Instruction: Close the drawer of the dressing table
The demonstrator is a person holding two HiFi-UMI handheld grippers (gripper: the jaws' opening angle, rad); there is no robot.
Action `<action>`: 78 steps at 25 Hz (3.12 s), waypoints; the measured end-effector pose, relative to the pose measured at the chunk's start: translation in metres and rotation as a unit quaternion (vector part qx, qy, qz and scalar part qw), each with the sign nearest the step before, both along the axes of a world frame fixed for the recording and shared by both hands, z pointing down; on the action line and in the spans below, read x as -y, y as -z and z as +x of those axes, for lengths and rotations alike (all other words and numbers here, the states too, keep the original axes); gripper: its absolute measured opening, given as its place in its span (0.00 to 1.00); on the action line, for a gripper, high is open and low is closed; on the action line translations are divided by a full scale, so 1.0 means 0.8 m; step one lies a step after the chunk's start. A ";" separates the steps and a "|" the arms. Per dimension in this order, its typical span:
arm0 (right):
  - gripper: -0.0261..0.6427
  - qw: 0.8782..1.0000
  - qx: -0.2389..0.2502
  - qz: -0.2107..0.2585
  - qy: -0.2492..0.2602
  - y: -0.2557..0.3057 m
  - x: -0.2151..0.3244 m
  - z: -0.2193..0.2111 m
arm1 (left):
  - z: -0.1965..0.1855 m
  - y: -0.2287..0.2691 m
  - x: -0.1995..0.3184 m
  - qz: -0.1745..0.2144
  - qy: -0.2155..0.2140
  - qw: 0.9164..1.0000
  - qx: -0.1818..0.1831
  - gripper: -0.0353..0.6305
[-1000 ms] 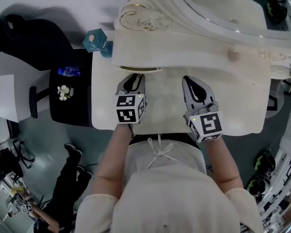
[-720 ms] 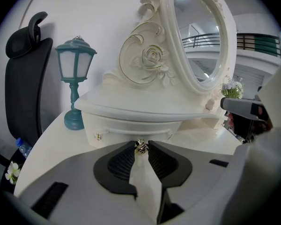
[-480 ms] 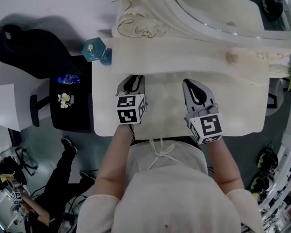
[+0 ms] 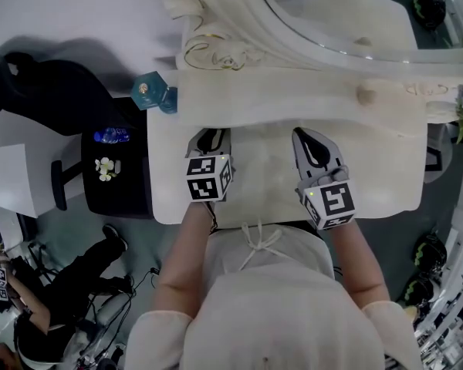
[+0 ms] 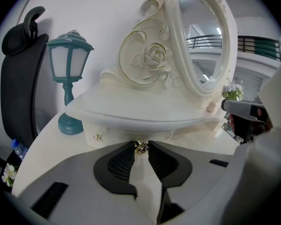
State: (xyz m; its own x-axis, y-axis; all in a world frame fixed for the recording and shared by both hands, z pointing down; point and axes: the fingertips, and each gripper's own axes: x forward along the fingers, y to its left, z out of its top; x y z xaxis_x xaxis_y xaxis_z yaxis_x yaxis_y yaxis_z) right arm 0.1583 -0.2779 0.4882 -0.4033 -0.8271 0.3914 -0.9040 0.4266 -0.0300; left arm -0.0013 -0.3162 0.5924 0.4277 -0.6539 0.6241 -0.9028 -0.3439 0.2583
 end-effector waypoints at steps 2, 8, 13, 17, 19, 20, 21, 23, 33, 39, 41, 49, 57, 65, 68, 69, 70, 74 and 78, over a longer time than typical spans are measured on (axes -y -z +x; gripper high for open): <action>0.05 1.000 0.000 0.003 0.000 0.003 0.001 0.000 | 0.000 0.000 0.001 0.001 0.003 1.000 -0.003 0.21; 0.05 1.000 0.000 0.010 0.003 0.013 -0.006 0.001 | -0.004 0.003 -0.019 -0.010 -0.001 1.000 -0.006 0.27; 0.05 1.000 0.002 0.019 0.007 0.023 -0.015 0.003 | -0.014 0.022 -0.036 0.000 0.012 1.000 -0.007 0.28; 0.05 0.999 0.006 0.037 0.014 0.041 -0.026 0.004 | -0.012 0.073 -0.049 0.054 0.005 0.998 0.014 0.17; 0.05 0.999 0.007 0.046 0.019 0.051 -0.033 0.005 | -0.006 0.103 -0.056 0.086 -0.003 0.996 0.022 0.13; 0.05 0.999 0.007 0.049 0.022 0.057 -0.037 0.007 | -0.003 0.118 -0.060 0.099 -0.007 0.995 0.025 0.12; 0.05 0.998 0.008 0.053 0.023 0.063 -0.041 0.008 | 0.000 0.132 -0.064 0.110 -0.009 0.994 0.026 0.12; 0.05 0.998 0.009 0.061 0.027 0.076 -0.048 0.013 | 0.007 0.159 -0.069 0.129 -0.012 0.991 0.023 0.11; 0.05 0.994 0.031 0.097 0.036 0.137 -0.084 0.049 | 0.043 0.284 -0.102 0.230 -0.054 0.972 -0.003 0.08; 0.05 0.990 0.043 0.128 0.050 0.174 -0.097 0.064 | 0.061 0.359 -0.123 0.311 -0.098 0.945 -0.026 0.08; 0.05 0.988 0.034 0.141 0.057 0.185 -0.100 0.067 | 0.065 0.383 -0.132 0.338 -0.107 0.934 -0.042 0.08; 0.05 0.983 0.024 0.170 0.062 0.207 -0.107 0.077 | 0.079 0.401 -0.148 0.365 -0.132 0.920 -0.049 0.08; 0.04 0.986 0.019 0.153 0.056 0.199 -0.108 0.079 | 0.089 0.388 -0.150 0.352 -0.135 0.925 -0.056 0.08; 0.04 0.985 0.022 0.159 0.066 0.201 -0.105 0.073 | 0.092 0.378 -0.153 0.346 -0.132 0.927 -0.065 0.08; 0.04 0.985 0.020 0.161 0.063 0.202 -0.103 0.074 | 0.088 0.376 -0.150 0.345 -0.127 0.928 -0.065 0.08; 0.04 0.985 0.020 0.160 0.061 0.202 -0.102 0.075 | 0.086 0.374 -0.149 0.345 -0.125 0.928 -0.065 0.08; 0.04 0.985 0.021 0.159 0.060 0.202 -0.101 0.075 | 0.085 0.373 -0.148 0.344 -0.123 0.928 -0.065 0.08; 0.04 0.985 0.022 0.159 0.059 0.201 -0.098 0.075 | 0.081 0.373 -0.144 0.342 -0.117 0.930 -0.064 0.08; 0.04 0.985 0.022 0.159 0.060 0.201 -0.096 0.074 | 0.083 0.373 -0.142 0.342 -0.118 0.930 -0.064 0.08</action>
State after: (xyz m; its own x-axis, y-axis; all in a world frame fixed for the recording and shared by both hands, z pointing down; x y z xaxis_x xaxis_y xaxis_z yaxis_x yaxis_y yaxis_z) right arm 0.2178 -0.2009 0.3271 -0.5167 -0.8503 0.1000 -0.8472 0.5247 0.0836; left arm 0.0648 -0.2029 0.2937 0.6524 -0.7573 0.0302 -0.7577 -0.6526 0.0057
